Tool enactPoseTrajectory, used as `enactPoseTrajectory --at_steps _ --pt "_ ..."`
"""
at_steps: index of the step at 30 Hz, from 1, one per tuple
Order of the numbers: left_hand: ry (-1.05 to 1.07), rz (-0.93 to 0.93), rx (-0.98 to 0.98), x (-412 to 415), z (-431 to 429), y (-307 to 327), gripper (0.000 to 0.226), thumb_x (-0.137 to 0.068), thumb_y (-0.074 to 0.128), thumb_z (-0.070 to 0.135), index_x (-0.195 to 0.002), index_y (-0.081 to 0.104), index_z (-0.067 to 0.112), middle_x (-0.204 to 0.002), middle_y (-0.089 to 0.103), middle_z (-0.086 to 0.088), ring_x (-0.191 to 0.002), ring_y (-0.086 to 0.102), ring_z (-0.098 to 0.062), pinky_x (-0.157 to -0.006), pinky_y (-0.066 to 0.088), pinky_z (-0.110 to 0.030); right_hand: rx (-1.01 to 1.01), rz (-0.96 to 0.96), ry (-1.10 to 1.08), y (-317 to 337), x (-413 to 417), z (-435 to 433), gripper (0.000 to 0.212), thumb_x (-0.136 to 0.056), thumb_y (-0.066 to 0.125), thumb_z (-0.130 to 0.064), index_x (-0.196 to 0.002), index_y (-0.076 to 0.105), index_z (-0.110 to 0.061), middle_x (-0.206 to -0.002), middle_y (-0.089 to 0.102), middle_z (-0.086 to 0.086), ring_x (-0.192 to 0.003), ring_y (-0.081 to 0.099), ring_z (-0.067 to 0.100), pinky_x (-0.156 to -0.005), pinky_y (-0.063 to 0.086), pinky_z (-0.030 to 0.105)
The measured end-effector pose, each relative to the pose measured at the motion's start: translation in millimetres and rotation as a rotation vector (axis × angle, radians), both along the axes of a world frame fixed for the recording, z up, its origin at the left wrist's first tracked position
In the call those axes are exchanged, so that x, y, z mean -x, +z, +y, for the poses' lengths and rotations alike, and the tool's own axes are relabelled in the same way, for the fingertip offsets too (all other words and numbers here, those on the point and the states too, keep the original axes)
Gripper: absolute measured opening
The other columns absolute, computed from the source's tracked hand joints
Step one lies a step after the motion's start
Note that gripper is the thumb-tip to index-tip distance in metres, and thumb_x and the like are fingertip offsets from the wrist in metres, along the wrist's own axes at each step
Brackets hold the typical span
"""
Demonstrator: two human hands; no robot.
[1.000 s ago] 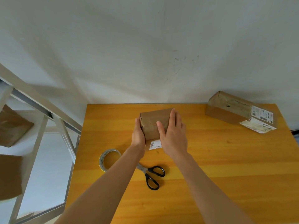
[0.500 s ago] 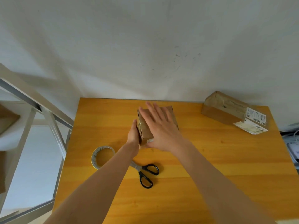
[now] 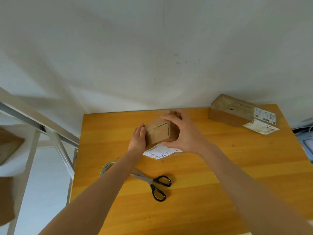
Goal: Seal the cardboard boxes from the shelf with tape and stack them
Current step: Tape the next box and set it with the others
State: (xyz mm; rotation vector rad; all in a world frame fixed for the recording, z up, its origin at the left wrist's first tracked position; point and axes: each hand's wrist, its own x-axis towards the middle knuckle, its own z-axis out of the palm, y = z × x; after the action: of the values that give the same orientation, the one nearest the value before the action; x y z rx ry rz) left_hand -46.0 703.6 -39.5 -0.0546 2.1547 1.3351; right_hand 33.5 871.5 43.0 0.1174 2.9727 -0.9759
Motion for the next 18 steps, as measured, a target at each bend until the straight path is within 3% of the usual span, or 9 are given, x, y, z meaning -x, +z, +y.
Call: enactPoseTrajectory --at_steps 2,4,6,8,9,11,13,15,18 --pt "-0.023 -0.005 0.047 2 -9 -1 0.049 -0.101 0.023 0.05 -0.145 0.033 0.033 -0.142 0.045 -0.005 -0.124 0.047 -0.028 -0.103 0.042 -0.042 0.096 0.047 -0.069 -8 -13 6 0.079 -0.064 0.088 -0.041 -0.131 0.047 -0.038 -0.133 0.025 -0.011 -0.118 0.037 0.008 -0.097 0.042 0.02" --pt "-0.006 -0.076 0.043 2 -14 -1 0.044 -0.101 0.026 0.048 -0.132 0.047 0.025 -0.123 0.058 -0.008 -0.109 0.056 -0.028 -0.095 0.049 -0.043 0.133 0.067 -0.121 -15 -23 12 0.078 -0.063 0.088 -0.041 -0.129 0.046 -0.036 -0.134 0.026 -0.011 -0.115 0.035 0.002 -0.089 0.036 0.006" --pt "0.002 -0.106 0.006 1 -11 2 0.033 -0.102 0.028 0.043 -0.109 0.054 0.023 -0.099 0.061 -0.004 -0.091 0.06 -0.023 -0.088 0.052 -0.044 0.128 0.055 -0.142 -19 -31 18 0.079 -0.063 0.087 -0.042 -0.129 0.043 -0.036 -0.134 0.027 -0.011 -0.11 0.036 -0.002 -0.083 0.038 0.005" --pt "-0.031 -0.043 0.006 -1 -5 5 0.031 -0.104 0.027 0.037 -0.098 0.054 0.024 -0.093 0.061 -0.004 -0.079 0.056 -0.016 -0.079 0.05 -0.039 0.113 0.024 -0.157 -22 -39 24 0.079 -0.065 0.085 -0.043 -0.13 0.04 -0.038 -0.134 0.027 -0.014 -0.103 0.04 -0.003 -0.076 0.043 0.004" --pt "-0.055 -0.007 0.006 -2 -2 5 0.03 -0.104 0.026 0.034 -0.099 0.054 0.024 -0.097 0.062 -0.005 -0.078 0.056 -0.015 -0.077 0.05 -0.037 0.094 0.001 -0.167 -24 -43 27 0.079 -0.067 0.084 -0.042 -0.132 0.038 -0.038 -0.138 0.024 -0.015 -0.101 0.04 -0.004 -0.074 0.042 0.002" --pt "-0.116 0.063 0.021 -7 3 4 0.032 -0.105 0.025 0.03 -0.12 0.053 0.023 -0.115 0.061 -0.004 -0.088 0.057 -0.014 -0.077 0.049 -0.033 0.045 -0.066 -0.198 -30 -51 34 0.08 -0.072 0.083 -0.037 -0.137 0.036 -0.038 -0.153 0.013 -0.014 -0.107 0.036 -0.005 -0.077 0.038 0.003" --pt "-0.192 0.128 0.078 -13 4 4 0.041 -0.105 0.024 0.023 -0.145 0.034 0.028 -0.12 0.056 0.0 -0.087 0.057 -0.011 -0.066 0.047 -0.021 0.024 -0.109 -0.244 -38 -60 36 0.08 -0.076 0.082 -0.032 -0.141 0.035 -0.036 -0.16 0.001 -0.011 -0.12 0.038 0.005 -0.089 0.039 0.014" --pt "-0.244 0.166 0.104 -20 3 2 0.053 -0.102 0.025 0.011 -0.15 0.021 0.034 -0.123 0.056 -0.001 -0.074 0.055 -0.007 -0.049 0.045 -0.015 0.013 -0.138 -0.283 -46 -69 35 0.08 -0.078 0.08 -0.029 -0.143 0.033 -0.034 -0.161 -0.002 -0.006 -0.134 0.036 0.017 -0.1 0.044 0.027" --pt "-0.268 0.209 0.101 -28 1 1 0.055 -0.102 0.025 0.011 -0.149 0.018 0.038 -0.125 0.058 -0.003 -0.067 0.05 -0.001 -0.056 0.049 -0.026 0.014 -0.188 -0.335 -55 -81 31 0.08 -0.082 0.077 -0.029 -0.146 0.028 -0.031 -0.161 -0.001 -0.003 -0.136 0.037 0.023 -0.104 0.046 0.036"
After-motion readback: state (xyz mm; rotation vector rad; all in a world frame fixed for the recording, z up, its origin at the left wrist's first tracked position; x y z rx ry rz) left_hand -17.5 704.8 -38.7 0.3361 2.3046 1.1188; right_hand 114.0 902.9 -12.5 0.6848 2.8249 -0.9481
